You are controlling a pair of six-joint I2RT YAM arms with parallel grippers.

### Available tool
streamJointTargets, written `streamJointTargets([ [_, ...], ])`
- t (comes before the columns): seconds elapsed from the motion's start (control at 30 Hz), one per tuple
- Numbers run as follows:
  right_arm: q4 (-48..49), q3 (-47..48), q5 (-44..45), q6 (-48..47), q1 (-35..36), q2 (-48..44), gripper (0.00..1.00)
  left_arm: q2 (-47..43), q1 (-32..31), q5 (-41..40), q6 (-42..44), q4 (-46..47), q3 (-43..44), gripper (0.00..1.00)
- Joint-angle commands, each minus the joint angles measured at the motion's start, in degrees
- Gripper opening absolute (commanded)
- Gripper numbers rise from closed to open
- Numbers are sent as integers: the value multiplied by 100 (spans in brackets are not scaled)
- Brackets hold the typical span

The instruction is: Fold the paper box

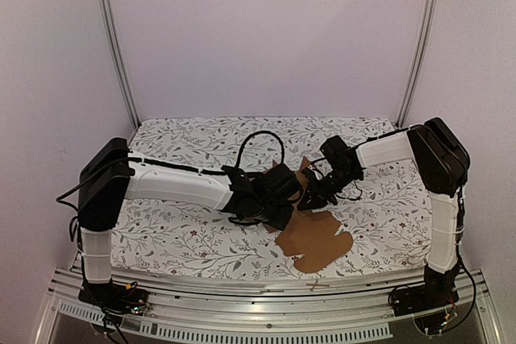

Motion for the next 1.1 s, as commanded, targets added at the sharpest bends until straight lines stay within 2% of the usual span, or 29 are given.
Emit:
streamJointTargets([
  [0.0, -296, -157, 710, -19, -18, 473, 0, -178, 56, -107, 106, -829, 150, 11],
  [0.13, -301, -158, 667, -24, -42, 482, 0, -232, 8, 95, 74, -1289, -133, 13],
  [0.33, -294, -158, 639, -20, -62, 499, 0, -250, 23, 146, -5, -1179, -529, 17],
  [0.73, -295, -158, 565, -70, -83, 517, 0, 288, 97, 287, 98, -799, -134, 17],
  [1.07, -290, -158, 481, -72, -113, 552, 0, -61, 134, -32, 141, -582, 40, 17],
])
